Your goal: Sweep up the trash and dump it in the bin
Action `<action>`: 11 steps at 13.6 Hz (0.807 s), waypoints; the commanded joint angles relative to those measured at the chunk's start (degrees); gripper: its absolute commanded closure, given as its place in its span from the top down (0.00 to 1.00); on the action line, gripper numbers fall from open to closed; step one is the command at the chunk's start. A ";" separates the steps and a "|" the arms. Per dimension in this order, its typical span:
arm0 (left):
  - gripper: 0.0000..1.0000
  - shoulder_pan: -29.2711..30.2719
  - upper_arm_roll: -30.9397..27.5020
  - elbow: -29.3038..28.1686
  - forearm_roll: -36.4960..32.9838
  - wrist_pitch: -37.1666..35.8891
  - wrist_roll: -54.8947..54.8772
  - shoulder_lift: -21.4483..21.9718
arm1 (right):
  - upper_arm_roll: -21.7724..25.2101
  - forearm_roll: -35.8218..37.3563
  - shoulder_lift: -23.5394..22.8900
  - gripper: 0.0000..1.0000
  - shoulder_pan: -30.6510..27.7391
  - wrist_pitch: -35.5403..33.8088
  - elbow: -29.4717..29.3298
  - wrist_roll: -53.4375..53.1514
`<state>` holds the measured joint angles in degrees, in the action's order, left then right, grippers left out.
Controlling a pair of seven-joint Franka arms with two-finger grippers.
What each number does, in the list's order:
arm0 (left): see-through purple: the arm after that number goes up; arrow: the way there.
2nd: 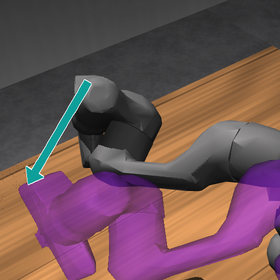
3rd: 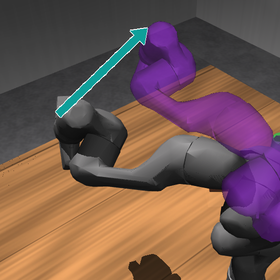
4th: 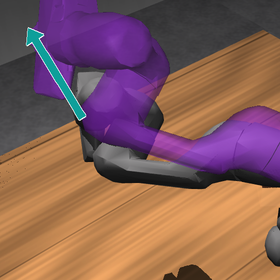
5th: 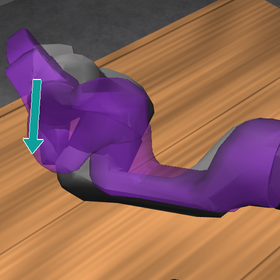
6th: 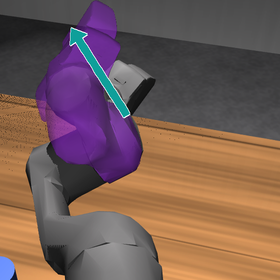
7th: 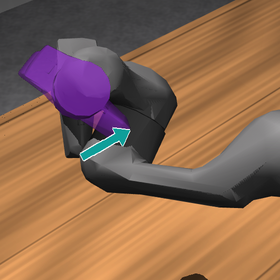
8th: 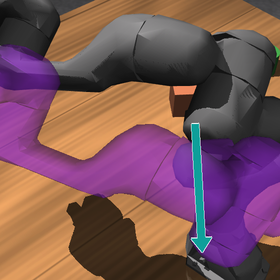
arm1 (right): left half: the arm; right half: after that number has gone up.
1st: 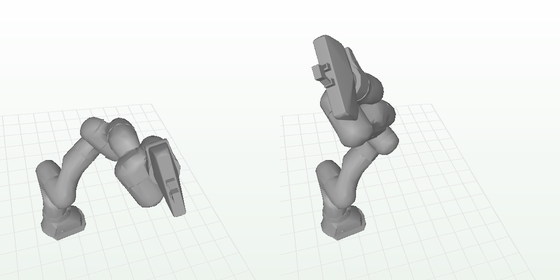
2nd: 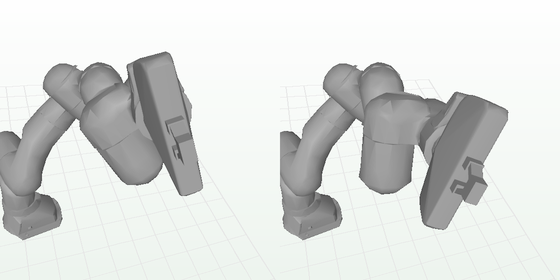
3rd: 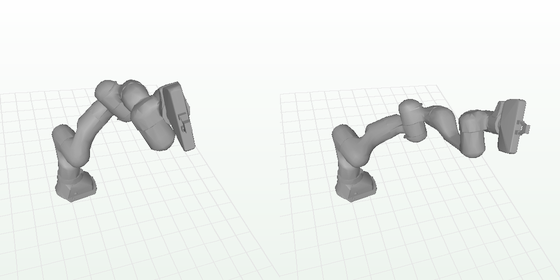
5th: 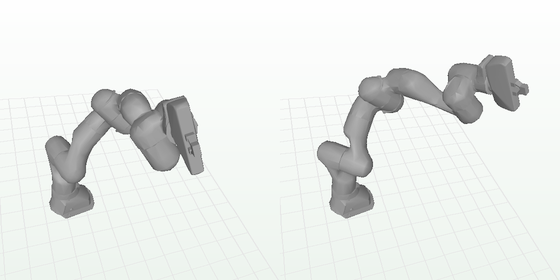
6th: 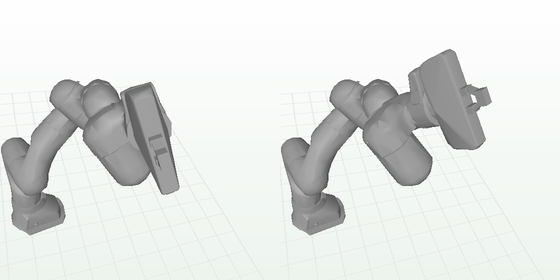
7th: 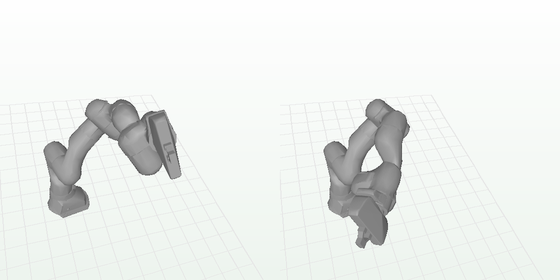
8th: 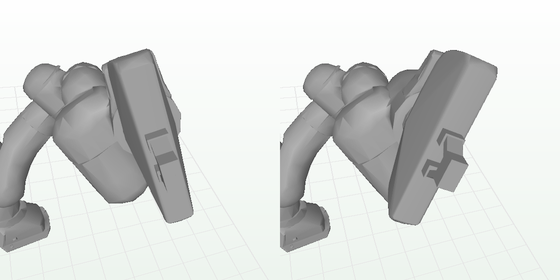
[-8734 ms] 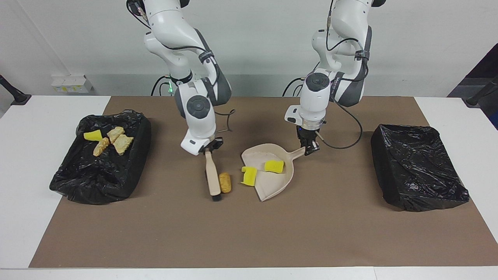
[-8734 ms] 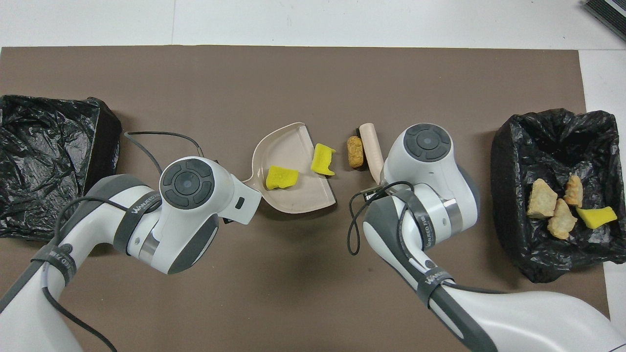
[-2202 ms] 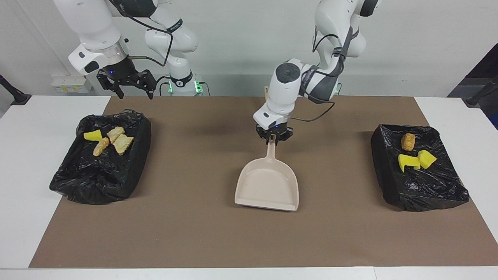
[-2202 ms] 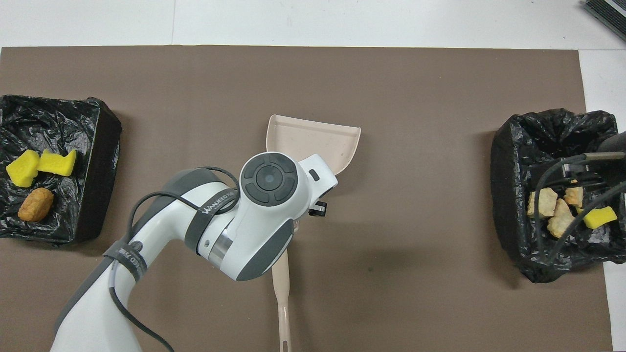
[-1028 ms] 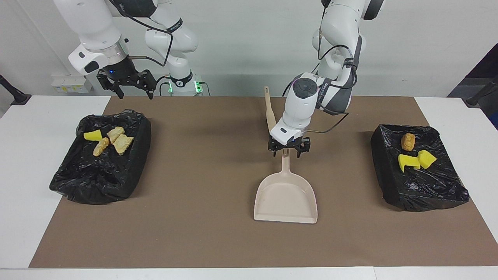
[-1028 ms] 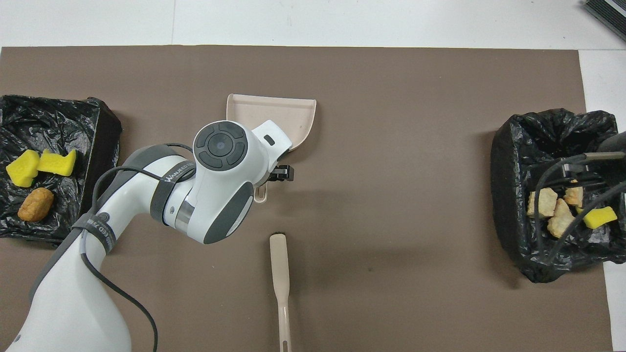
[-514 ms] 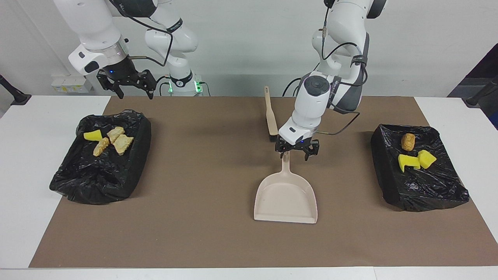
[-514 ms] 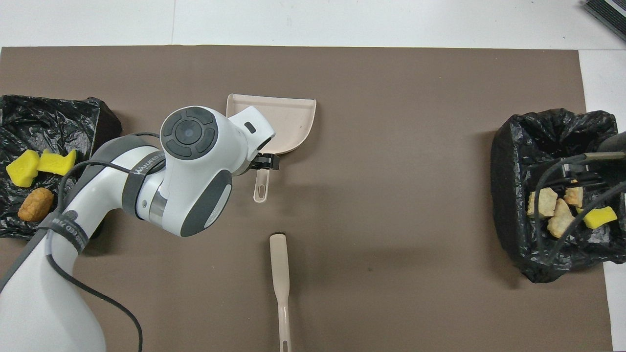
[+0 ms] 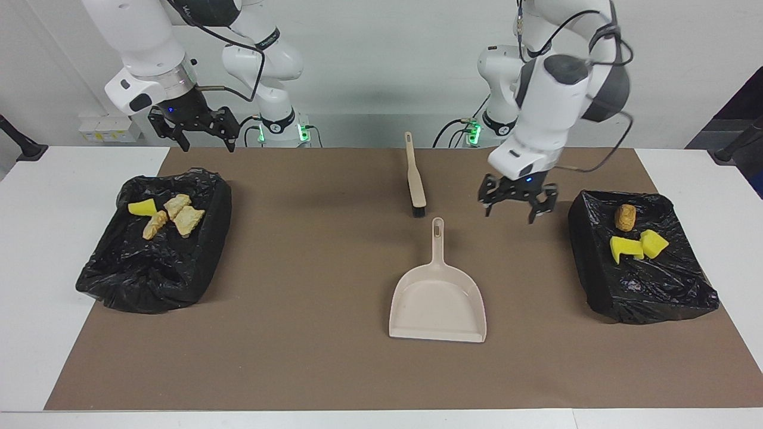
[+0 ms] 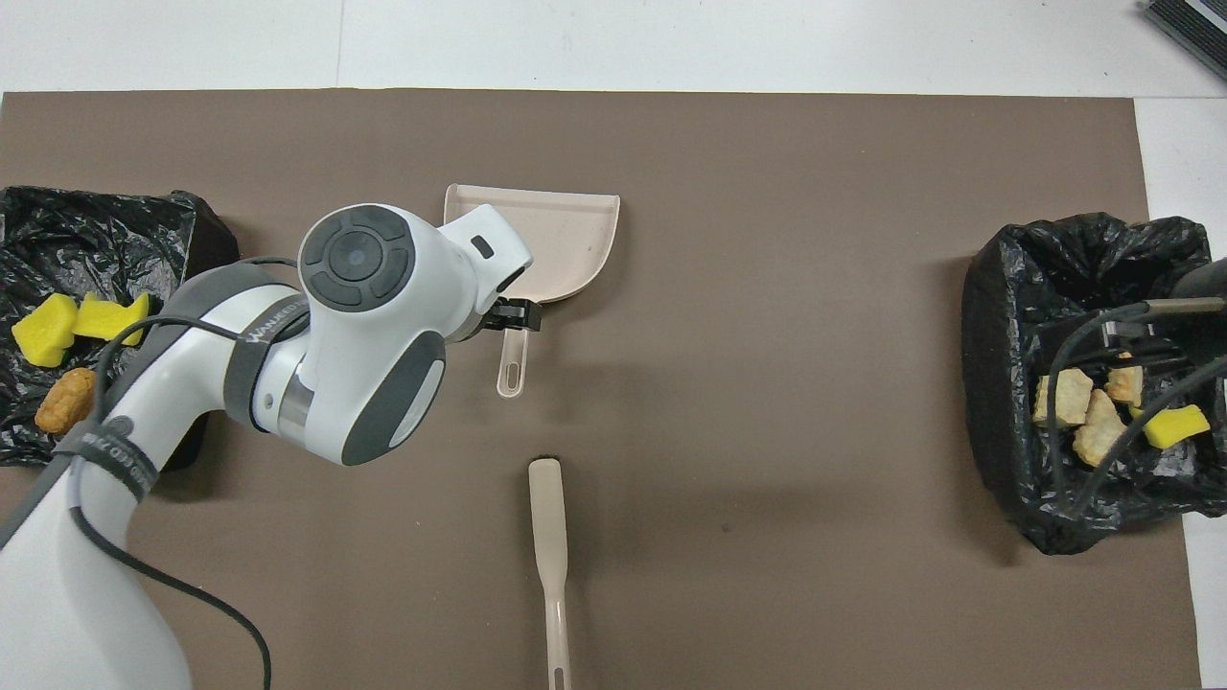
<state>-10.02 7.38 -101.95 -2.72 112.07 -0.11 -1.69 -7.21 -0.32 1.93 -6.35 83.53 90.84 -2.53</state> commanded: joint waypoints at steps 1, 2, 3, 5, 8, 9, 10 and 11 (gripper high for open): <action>1.00 4.29 0.44 4.10 -0.54 -6.57 -6.72 1.87 | -0.26 -1.08 1.06 1.00 -0.76 0.76 1.27 1.13; 1.00 5.87 0.44 6.30 -0.45 -9.29 -8.92 1.87 | -0.26 -1.08 0.97 1.00 -0.76 0.76 1.27 1.13; 1.00 7.19 0.35 8.23 -0.45 -11.41 -11.20 1.87 | -0.26 -1.08 0.97 1.00 -0.76 0.76 1.27 1.21; 1.00 9.74 0.00 10.79 -0.27 -14.67 -14.91 1.96 | -0.26 -1.08 0.97 1.00 -0.68 0.76 1.27 1.13; 1.00 12.99 -0.09 11.42 0.34 -16.18 -16.23 2.83 | -0.26 -1.08 0.97 1.00 -0.68 0.76 1.27 1.13; 1.00 13.79 -0.09 11.42 0.34 -16.18 -17.11 2.92 | -0.26 -1.08 0.97 1.00 -0.76 0.76 1.27 1.21; 1.00 14.75 -0.09 11.33 0.43 -16.18 -17.90 2.92 | -0.26 -1.08 0.97 1.00 -0.76 0.76 1.27 1.13; 1.00 15.37 -0.09 11.42 0.78 -16.26 -18.17 2.92 | -0.26 -1.08 1.06 1.00 -0.68 0.76 1.27 1.13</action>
<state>3.64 6.83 -91.28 -2.62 97.15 -16.68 1.06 -7.21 -0.32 1.93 -6.35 83.53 90.84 -2.53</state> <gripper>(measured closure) 0.000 0.000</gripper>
